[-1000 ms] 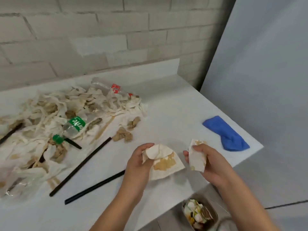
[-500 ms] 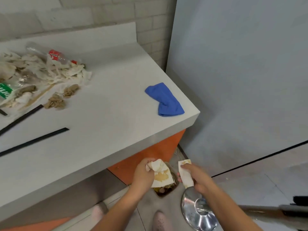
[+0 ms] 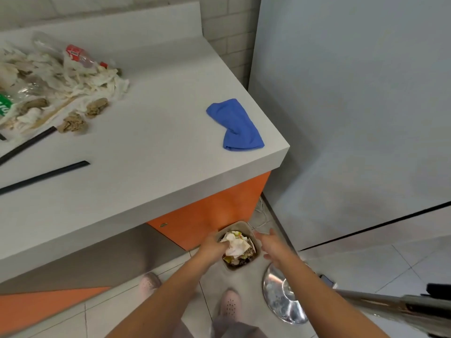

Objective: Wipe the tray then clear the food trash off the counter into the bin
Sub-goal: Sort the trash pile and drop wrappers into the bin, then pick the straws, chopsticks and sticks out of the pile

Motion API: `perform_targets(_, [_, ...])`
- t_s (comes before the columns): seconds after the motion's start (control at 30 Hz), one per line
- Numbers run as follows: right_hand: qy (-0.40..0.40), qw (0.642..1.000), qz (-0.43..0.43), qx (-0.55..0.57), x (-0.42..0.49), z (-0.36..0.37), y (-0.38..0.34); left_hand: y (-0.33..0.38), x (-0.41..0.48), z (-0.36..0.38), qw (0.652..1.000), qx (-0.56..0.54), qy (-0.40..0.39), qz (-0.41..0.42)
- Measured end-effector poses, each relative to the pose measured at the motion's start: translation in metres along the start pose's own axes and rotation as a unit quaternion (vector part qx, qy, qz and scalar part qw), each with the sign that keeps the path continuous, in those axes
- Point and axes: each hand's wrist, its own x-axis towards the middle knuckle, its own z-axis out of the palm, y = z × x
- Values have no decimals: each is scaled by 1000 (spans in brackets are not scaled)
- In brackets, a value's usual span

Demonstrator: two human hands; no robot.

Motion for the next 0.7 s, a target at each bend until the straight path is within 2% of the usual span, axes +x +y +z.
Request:
perform_targets(0.13, [9, 994, -101, 49, -33, 1, -18, 13, -24, -18, 996, -39, 34, 67])
perform_targets(0.3, [-78, 964, -247, 61, -102, 17, -71, 36, -75, -67, 976, -123, 40, 173])
perform_targets(0.4, [-127, 940, -311, 56, -140, 37, -110, 44, -106, -104, 956, -190, 74, 209])
perform_targets(0.53, [-195, 912, -360, 37, -175, 80, -156, 43, -135, -166, 928, -216, 187, 238])
perform_targets(0.7, [-209, 878, -427, -54, -188, 153, -192, 21, -150, -245, 899, -208, 310, 229])
